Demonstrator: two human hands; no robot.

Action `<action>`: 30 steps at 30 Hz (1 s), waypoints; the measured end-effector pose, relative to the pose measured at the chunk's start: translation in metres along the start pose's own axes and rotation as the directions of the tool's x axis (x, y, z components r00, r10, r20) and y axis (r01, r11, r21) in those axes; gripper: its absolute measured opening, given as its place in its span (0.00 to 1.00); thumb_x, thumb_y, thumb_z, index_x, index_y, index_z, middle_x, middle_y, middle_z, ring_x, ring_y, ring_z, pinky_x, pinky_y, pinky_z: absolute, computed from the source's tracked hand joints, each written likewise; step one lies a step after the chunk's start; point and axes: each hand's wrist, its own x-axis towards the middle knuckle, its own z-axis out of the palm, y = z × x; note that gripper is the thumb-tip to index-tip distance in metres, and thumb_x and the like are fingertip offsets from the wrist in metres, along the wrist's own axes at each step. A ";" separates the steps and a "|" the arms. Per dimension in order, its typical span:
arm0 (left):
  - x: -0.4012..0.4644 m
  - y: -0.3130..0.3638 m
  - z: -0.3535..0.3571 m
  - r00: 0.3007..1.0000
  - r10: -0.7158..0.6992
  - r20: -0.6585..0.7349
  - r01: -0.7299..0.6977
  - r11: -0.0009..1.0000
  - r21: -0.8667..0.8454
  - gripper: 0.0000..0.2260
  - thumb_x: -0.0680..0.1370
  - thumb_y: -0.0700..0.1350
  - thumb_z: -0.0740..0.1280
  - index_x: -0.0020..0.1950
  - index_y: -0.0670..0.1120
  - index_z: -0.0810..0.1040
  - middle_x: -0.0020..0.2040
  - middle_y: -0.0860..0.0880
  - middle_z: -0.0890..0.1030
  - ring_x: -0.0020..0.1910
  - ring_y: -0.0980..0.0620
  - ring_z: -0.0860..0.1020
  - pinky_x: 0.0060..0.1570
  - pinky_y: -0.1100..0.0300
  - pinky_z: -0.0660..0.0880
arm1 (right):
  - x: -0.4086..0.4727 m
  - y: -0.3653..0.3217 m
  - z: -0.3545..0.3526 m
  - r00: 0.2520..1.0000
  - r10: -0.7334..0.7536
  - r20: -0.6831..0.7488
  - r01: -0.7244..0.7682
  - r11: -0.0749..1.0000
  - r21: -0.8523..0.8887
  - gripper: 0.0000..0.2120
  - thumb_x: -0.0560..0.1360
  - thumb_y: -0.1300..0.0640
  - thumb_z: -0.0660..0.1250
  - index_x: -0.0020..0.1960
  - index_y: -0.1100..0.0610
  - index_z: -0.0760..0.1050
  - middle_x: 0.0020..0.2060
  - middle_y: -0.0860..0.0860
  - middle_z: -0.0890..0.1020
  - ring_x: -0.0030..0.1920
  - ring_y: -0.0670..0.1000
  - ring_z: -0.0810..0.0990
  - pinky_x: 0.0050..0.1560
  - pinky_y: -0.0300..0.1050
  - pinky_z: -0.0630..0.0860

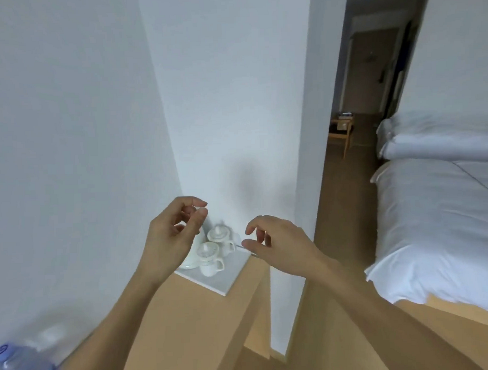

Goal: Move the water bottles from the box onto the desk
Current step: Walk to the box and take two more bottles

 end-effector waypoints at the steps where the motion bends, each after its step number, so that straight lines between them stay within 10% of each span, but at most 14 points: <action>1: 0.011 0.005 0.022 0.999 0.022 0.028 -0.022 1.000 -0.015 0.04 0.78 0.44 0.67 0.49 0.53 0.79 0.39 0.46 0.77 0.38 0.48 0.77 0.40 0.54 0.76 | -0.002 0.017 -0.013 0.999 0.028 -0.025 -0.029 0.999 -0.023 0.11 0.76 0.38 0.61 0.54 0.41 0.71 0.43 0.41 0.75 0.41 0.44 0.77 0.49 0.47 0.75; 16: 0.196 0.044 0.309 0.903 0.360 0.235 -0.321 0.928 -0.190 0.03 0.79 0.50 0.65 0.51 0.56 0.77 0.42 0.59 0.77 0.42 0.53 0.79 0.38 0.65 0.77 | 0.012 0.243 -0.179 0.865 0.324 -0.383 -0.403 0.904 -0.145 0.09 0.77 0.43 0.65 0.53 0.46 0.75 0.41 0.42 0.77 0.41 0.44 0.77 0.42 0.39 0.78; 30: 0.349 0.042 0.551 0.865 0.367 0.342 -0.229 0.896 -0.382 0.03 0.79 0.50 0.65 0.50 0.58 0.76 0.41 0.60 0.79 0.40 0.54 0.79 0.34 0.66 0.75 | 0.063 0.463 -0.277 0.704 0.466 -0.536 -0.588 0.805 -0.073 0.06 0.75 0.45 0.67 0.51 0.43 0.75 0.42 0.41 0.77 0.41 0.44 0.79 0.46 0.49 0.80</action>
